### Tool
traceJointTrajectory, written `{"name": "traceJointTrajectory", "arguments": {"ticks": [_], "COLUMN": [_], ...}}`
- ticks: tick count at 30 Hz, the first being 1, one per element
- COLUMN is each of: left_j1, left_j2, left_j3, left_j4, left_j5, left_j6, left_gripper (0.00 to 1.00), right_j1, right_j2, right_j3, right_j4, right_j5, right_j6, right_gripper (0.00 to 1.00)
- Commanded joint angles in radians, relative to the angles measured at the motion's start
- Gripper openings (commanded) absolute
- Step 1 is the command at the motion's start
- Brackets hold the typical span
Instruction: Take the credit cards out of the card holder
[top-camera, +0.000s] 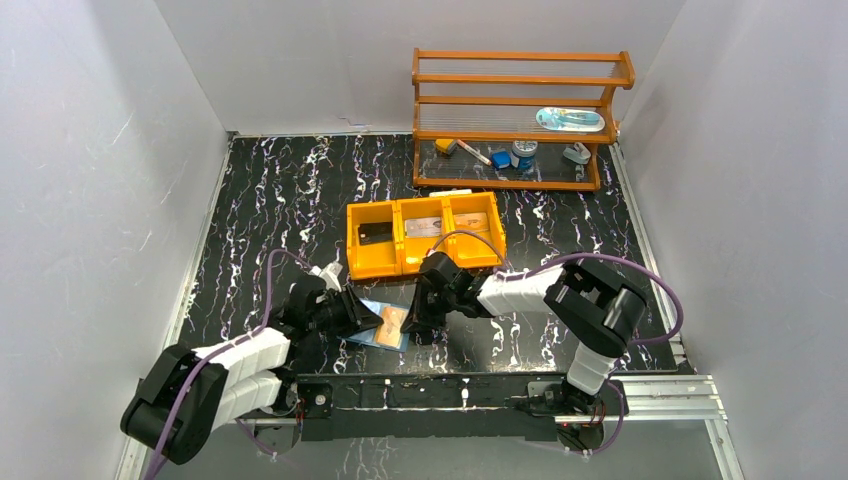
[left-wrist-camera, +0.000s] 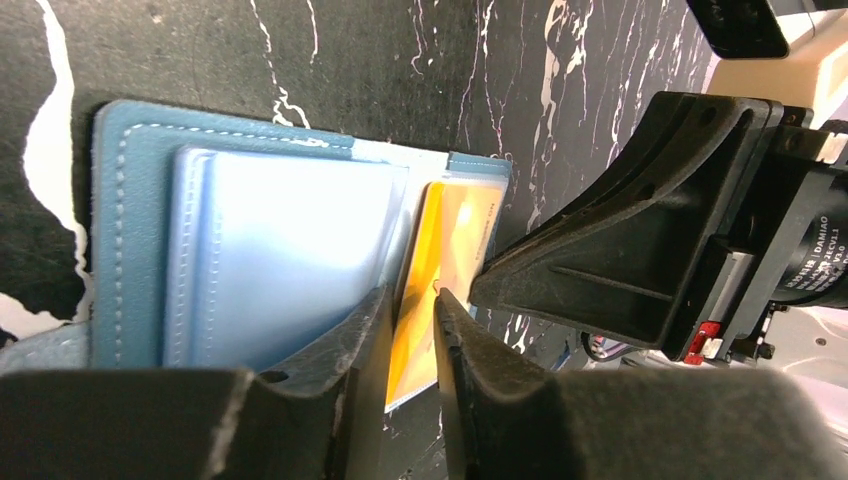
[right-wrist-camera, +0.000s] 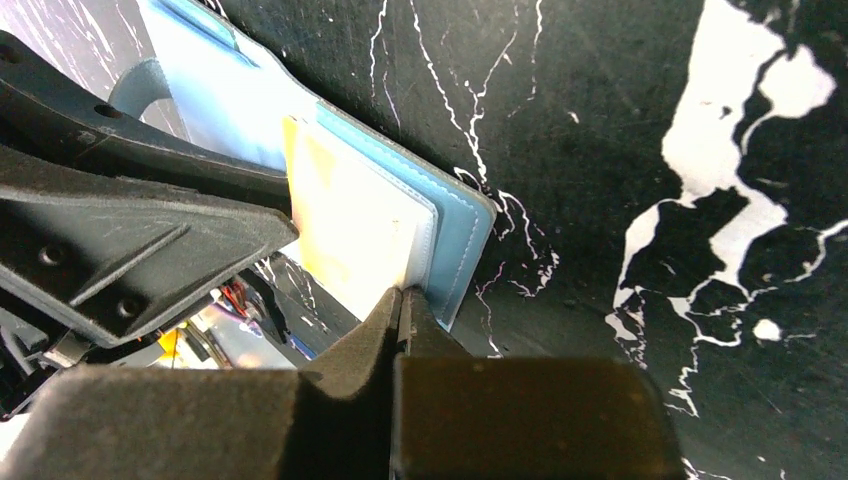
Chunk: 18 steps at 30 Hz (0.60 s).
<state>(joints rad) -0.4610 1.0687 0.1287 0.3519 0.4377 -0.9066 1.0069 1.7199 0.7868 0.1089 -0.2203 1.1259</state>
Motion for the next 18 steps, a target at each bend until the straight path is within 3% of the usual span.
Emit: {"name": "traceJointTrajectory", "arguments": {"ticks": [1, 8, 15, 18], "left_j1": [-0.019, -0.015, -0.014, -0.016], "left_j2": [0.097, 0.092, 0.083, 0.083], "left_j3": [-0.091, -0.094, -0.022, -0.018], "left_j4": [0.045, 0.118, -0.033, -0.017], "left_j5": [0.119, 0.194, 0.237, 0.264], "left_j6": [-0.047, -0.038, 0.092, 0.093], "left_gripper": [0.19, 0.12, 0.06, 0.05], "right_j1": [0.025, 0.008, -0.012, -0.014], "right_j2": [0.059, 0.048, 0.043, 0.041], "right_j3": [-0.041, -0.070, -0.046, -0.037], "right_j4": [-0.009, 0.008, -0.003, -0.012], "right_j5": [0.021, 0.018, 0.018, 0.019], "right_j6": [-0.003, 0.007, -0.006, -0.014], "right_gripper": [0.04, 0.04, 0.04, 0.04]}}
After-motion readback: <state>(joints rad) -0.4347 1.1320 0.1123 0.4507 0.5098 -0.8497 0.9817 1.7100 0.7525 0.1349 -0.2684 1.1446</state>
